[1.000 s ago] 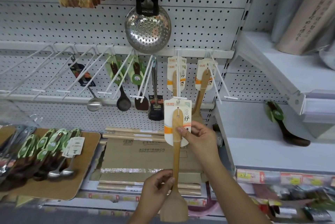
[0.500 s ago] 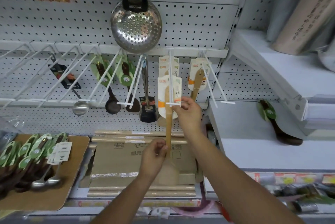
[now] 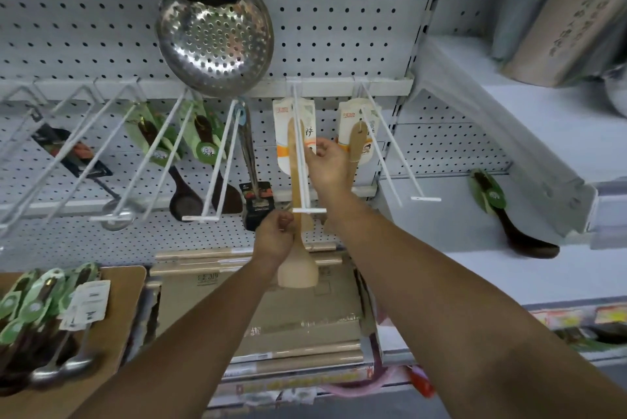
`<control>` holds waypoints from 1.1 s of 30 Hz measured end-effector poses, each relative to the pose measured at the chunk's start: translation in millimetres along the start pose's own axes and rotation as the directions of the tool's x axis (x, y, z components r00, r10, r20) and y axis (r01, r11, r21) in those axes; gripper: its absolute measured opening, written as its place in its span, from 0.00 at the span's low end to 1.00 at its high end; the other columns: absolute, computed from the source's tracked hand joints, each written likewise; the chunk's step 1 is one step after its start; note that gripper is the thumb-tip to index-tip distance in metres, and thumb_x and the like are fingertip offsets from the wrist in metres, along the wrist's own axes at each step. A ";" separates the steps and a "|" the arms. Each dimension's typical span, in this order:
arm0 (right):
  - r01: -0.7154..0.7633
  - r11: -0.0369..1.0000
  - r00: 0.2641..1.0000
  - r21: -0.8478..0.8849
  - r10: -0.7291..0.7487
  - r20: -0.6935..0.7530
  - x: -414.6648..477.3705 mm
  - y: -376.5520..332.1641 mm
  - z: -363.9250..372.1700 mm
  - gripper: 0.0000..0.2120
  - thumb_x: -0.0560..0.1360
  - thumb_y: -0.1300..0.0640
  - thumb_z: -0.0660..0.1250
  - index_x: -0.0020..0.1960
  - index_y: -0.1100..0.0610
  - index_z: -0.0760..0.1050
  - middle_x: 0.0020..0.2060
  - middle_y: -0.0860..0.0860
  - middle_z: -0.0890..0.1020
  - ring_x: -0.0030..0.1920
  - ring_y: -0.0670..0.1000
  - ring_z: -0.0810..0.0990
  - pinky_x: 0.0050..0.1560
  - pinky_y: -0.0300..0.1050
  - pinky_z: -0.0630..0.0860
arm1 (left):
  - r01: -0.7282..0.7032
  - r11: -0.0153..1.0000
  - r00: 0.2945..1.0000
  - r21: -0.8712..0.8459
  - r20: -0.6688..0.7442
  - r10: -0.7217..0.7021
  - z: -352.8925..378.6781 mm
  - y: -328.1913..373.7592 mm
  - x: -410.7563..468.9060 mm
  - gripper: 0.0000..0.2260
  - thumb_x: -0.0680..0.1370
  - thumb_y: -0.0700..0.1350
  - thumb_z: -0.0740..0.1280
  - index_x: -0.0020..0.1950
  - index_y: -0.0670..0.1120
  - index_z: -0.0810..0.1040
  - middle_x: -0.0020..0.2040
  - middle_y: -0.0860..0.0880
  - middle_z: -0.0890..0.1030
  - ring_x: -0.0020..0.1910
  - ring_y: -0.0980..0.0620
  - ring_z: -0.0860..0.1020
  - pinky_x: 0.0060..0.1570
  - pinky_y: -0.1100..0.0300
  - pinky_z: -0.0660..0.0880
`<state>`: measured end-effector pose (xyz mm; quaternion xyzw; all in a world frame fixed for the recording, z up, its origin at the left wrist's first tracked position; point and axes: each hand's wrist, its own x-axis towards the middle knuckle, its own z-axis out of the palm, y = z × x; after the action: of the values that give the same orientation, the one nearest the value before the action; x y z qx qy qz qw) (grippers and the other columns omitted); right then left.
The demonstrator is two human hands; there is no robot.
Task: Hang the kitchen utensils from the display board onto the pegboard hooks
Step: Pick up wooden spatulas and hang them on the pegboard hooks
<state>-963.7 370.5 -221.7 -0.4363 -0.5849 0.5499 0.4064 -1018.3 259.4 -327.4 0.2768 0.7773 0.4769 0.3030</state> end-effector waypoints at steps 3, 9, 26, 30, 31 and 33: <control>-0.006 0.999 1.000 -0.046 0.006 -0.019 7.5 1.5 3.9 0.07 0.75 0.57 0.73 0.53 0.56 0.81 0.45 0.50 0.84 0.49 0.51 0.83 0.52 0.47 0.82 | 0.053 0.998 0.998 0.032 0.020 -0.054 -2.4 0.7 15.8 0.03 0.77 0.38 0.67 0.46 0.44 0.79 0.42 0.47 0.81 0.45 0.47 0.80 0.52 0.52 0.78; -0.001 0.988 1.000 -0.155 0.002 0.007 12.3 3.3 2.6 0.09 0.74 0.55 0.74 0.52 0.59 0.83 0.46 0.51 0.85 0.48 0.51 0.83 0.57 0.51 0.80 | 0.085 0.996 0.996 0.042 0.008 -0.085 -3.4 12.4 21.8 0.05 0.79 0.38 0.66 0.53 0.40 0.79 0.47 0.42 0.80 0.49 0.45 0.78 0.54 0.54 0.75; 0.200 0.574 0.922 -0.794 0.165 0.351 -58.6 42.6 -27.7 0.22 0.76 0.32 0.56 0.57 0.45 0.77 0.46 0.48 0.81 0.49 0.52 0.81 0.53 0.54 0.78 | -0.223 0.684 0.974 0.695 0.138 0.177 -92.1 -8.9 -31.4 0.23 0.79 0.62 0.59 0.67 0.50 0.74 0.64 0.48 0.76 0.61 0.47 0.76 0.56 0.52 0.76; 0.575 0.286 0.780 -0.767 0.092 0.619 -84.1 43.1 -8.5 0.34 0.70 0.25 0.44 0.62 0.42 0.73 0.55 0.48 0.82 0.53 0.53 0.80 0.56 0.55 0.76 | -0.156 0.545 0.986 0.824 0.097 0.136 -146.2 -18.5 -67.0 0.29 0.80 0.63 0.57 0.73 0.44 0.68 0.69 0.44 0.72 0.67 0.45 0.71 0.63 0.49 0.72; 0.649 0.231 0.728 -0.725 0.088 0.680 -93.8 41.0 1.2 0.37 0.69 0.25 0.43 0.65 0.45 0.72 0.58 0.50 0.81 0.55 0.54 0.79 0.57 0.55 0.76 | -0.118 0.532 0.991 0.838 0.065 0.118 -161.2 -22.8 -78.4 0.29 0.80 0.63 0.57 0.73 0.44 0.68 0.70 0.43 0.72 0.67 0.44 0.71 0.65 0.49 0.71; 0.767 0.125 0.628 -0.629 0.048 0.776 -118.1 33.1 23.1 0.37 0.73 0.26 0.46 0.70 0.48 0.70 0.63 0.51 0.79 0.60 0.55 0.78 0.60 0.53 0.75 | -0.027 0.526 0.998 0.850 -0.009 0.066 -192.8 -34.1 -106.6 0.30 0.79 0.64 0.57 0.72 0.44 0.69 0.69 0.43 0.73 0.66 0.43 0.71 0.65 0.48 0.71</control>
<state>-949.6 251.3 -255.7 -0.1955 -0.9784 0.0530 -0.0409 -1094.1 58.7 -266.6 0.3999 0.9094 0.0524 0.1019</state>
